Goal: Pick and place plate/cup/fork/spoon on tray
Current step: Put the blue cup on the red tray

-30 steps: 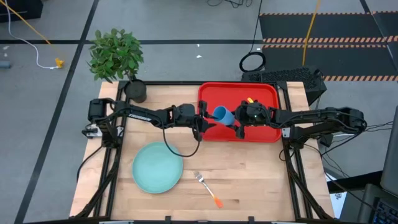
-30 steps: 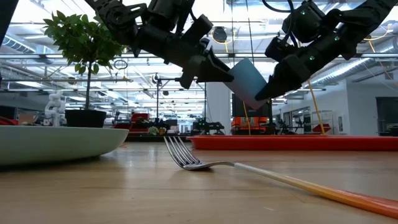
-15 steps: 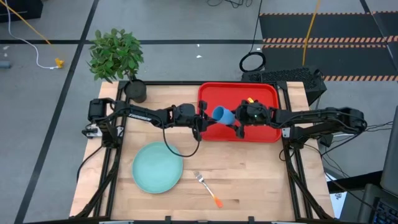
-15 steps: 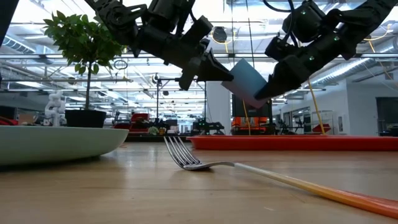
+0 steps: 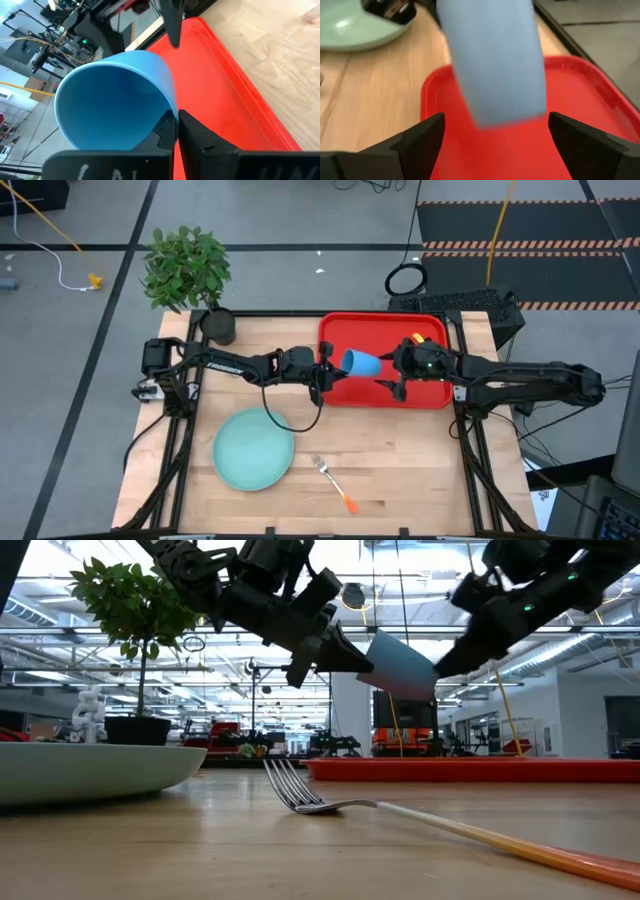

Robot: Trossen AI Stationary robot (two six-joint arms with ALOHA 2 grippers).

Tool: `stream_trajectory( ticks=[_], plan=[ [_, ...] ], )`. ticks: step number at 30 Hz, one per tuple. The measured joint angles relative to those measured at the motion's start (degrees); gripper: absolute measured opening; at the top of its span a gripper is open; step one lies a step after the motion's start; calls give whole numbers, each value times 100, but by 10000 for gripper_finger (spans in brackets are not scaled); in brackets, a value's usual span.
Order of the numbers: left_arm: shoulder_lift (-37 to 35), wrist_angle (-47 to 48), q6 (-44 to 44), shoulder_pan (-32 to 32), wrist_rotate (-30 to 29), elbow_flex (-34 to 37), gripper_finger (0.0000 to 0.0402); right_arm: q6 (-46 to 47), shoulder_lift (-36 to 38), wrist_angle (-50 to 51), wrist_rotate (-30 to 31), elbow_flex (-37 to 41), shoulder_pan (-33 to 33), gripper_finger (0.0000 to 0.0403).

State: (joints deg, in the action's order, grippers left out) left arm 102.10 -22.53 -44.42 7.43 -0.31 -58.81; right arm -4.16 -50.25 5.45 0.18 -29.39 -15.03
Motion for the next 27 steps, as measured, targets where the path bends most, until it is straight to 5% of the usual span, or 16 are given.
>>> stream_trajectory(
  ticks=[10,20,27],
  plan=[
    [-522,317,147,291,-405,-188,8,-203,1482,1171,1090,0,2,347],
    [-344,3348,-97,959,-508,-2280,8,-63,2125,1154,1185,0,13,348],
    [298,4069,95,1772,-441,-3044,11,-90,2130,1042,1184,0,13,348]
  ],
)
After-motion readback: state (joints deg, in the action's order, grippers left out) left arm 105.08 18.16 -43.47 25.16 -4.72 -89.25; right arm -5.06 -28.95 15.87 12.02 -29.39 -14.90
